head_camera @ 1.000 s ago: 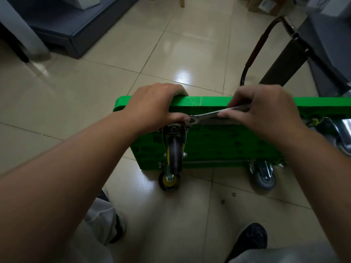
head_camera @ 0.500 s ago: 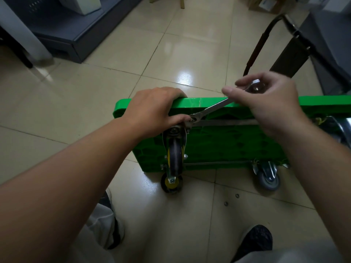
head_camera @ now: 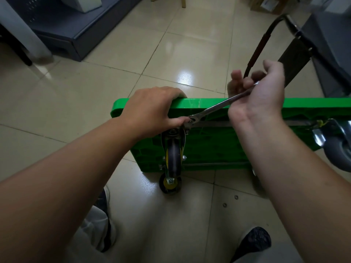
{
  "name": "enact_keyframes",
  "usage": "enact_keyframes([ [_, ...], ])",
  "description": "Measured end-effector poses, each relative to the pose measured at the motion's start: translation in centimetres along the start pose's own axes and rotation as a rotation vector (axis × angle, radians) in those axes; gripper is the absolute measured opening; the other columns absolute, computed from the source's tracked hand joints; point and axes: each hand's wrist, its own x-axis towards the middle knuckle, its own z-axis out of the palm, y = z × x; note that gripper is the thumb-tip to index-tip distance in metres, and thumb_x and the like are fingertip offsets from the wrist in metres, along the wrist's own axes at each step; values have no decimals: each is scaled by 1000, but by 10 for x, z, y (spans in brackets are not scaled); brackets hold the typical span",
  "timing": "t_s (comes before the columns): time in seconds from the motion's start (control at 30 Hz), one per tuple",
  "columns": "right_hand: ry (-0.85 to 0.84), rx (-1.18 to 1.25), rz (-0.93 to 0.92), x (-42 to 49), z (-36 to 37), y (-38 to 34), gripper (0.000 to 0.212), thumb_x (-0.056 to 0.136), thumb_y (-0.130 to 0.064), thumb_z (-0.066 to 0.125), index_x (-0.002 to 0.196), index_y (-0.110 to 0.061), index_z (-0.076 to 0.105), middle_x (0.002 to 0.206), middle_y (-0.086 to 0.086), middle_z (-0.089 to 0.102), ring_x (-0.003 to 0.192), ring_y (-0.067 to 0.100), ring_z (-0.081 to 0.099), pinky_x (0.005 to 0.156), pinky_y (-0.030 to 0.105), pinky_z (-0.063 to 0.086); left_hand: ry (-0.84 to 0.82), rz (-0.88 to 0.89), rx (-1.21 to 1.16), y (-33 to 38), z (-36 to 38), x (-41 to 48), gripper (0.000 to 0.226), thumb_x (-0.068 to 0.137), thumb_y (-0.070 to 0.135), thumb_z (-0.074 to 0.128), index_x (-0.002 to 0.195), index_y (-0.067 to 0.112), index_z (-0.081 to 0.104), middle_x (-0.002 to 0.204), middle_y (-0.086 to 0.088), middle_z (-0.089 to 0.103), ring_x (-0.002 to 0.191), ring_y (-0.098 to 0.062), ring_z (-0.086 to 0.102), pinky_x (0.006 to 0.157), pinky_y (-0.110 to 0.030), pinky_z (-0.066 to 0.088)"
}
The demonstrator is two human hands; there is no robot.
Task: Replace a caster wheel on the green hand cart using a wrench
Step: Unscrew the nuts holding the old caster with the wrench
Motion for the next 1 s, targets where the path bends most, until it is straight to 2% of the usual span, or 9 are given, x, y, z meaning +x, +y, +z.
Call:
enact_keyframes([
  [0.17, -33, -37, 3, 9, -1, 2, 28, 93, -21, 58, 68, -16, 45, 55, -3, 34, 46, 15, 40, 47, 22, 37, -46, 14, -29, -5, -1, 2, 56, 86, 64, 63, 129, 28, 61, 112, 8, 69, 94, -17, 64, 74, -33, 48],
  [0.3, -81, -79, -1, 8, -4, 2, 33, 95, -21, 53, 64, -16, 41, 51, -4, 26, 40, 13, 25, 43, 24, 20, -237, 9, -227, -15, -19, 5, 60, 86, 69, 59, 136, 35, 58, 116, 11, 68, 96, -11, 62, 80, -36, 54],
  [0.37, -90, -73, 4, 7, -4, 2, 35, 95, -21, 51, 62, -17, 40, 49, -4, 24, 40, 13, 20, 44, 25, 16, -259, -24, -181, -23, -24, 4, 56, 92, 72, 46, 138, 41, 56, 114, 11, 69, 93, -12, 60, 76, -35, 51],
  [0.53, -88, -55, 4, 7, -4, 3, 38, 95, -21, 49, 58, -17, 40, 49, -4, 23, 42, 13, 17, 45, 26, 14, -247, -118, 60, -28, -17, -1, 83, 82, 86, 12, 128, 36, 61, 84, 6, 65, 72, -11, 57, 63, -30, 47],
  [0.67, -83, -50, -23, 7, -5, 5, 37, 95, -20, 49, 59, -15, 44, 49, -3, 25, 40, 13, 19, 44, 25, 17, -208, -102, 97, -26, -15, 0, 87, 80, 88, 7, 120, 34, 63, 77, 6, 61, 68, -13, 56, 62, -33, 47],
  [0.77, -92, -13, -10, 8, -4, 6, 27, 95, -22, 47, 72, -9, 52, 50, -2, 33, 40, 14, 31, 44, 23, 23, -211, -85, 62, -30, -14, -1, 89, 82, 89, 3, 120, 35, 63, 84, 5, 65, 74, -19, 60, 68, -36, 51],
  [0.87, -114, 38, 53, 9, -5, 3, 25, 97, -21, 44, 80, -6, 53, 54, 1, 43, 41, 15, 48, 45, 21, 34, -254, -78, -85, -34, -20, -3, 77, 90, 82, 11, 123, 36, 63, 94, 7, 67, 83, -18, 60, 69, -35, 45],
  [0.93, -119, 26, 68, 8, -4, 4, 25, 98, -20, 45, 81, -4, 54, 61, 5, 46, 44, 17, 55, 47, 22, 43, -239, -93, -156, -37, -26, -7, 66, 98, 73, 17, 111, 31, 67, 85, 8, 65, 76, -14, 58, 67, -35, 44],
  [1.0, -115, -33, 27, 7, -2, 7, 24, 98, -18, 47, 80, -5, 56, 61, 6, 46, 47, 18, 57, 56, 27, 55, -200, -151, -94, -44, -28, -12, 65, 99, 69, 18, 106, 30, 70, 75, 5, 63, 71, -14, 58, 66, -37, 47],
])
